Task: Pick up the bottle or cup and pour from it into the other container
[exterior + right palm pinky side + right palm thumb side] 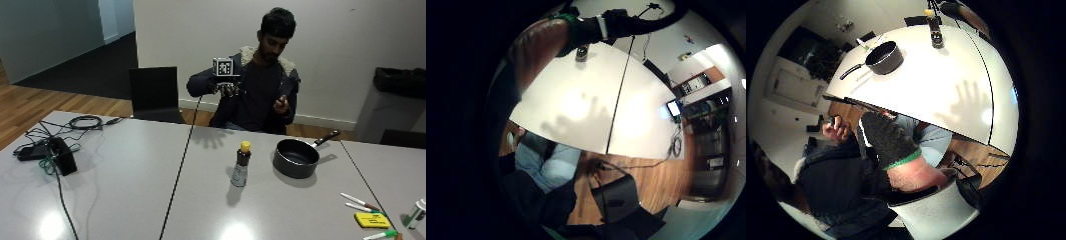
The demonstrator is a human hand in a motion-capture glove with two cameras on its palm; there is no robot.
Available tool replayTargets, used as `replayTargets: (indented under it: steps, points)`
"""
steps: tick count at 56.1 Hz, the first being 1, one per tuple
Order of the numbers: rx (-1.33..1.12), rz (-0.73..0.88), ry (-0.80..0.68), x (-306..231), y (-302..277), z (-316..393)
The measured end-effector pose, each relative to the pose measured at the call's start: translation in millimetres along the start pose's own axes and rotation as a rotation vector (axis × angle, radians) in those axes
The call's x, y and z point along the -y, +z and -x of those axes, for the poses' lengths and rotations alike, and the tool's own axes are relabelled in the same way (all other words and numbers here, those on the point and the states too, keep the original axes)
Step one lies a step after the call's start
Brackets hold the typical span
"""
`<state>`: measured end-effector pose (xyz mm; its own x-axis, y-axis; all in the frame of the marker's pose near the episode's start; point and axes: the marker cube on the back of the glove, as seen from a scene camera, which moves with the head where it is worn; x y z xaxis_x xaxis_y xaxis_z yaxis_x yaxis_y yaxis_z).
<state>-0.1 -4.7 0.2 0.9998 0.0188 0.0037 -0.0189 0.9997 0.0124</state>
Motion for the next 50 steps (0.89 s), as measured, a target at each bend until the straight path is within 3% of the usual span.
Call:
replayTargets:
  steps: [5,8,11,15,27,32,36,40,44,50]
  points:
    - [0.002,-0.038,0.138,10,1,4]
    - [0.011,-0.001,0.13,7,0,6]
    - [-0.001,-0.064,0.268,11,4,10]
    - [-0.004,-0.023,0.103,13,4,4]
    - [-0.033,0.017,0.1,24,11,6]
    - [-0.05,-0.07,0.26,47,21,6]
    - [-0.033,0.08,0.095,48,22,1]
    - [-0.027,0.119,0.132,59,25,-1]
    - [-0.043,0.032,0.217,78,32,-4]
    - [-0.033,0.113,0.101,96,37,-15]
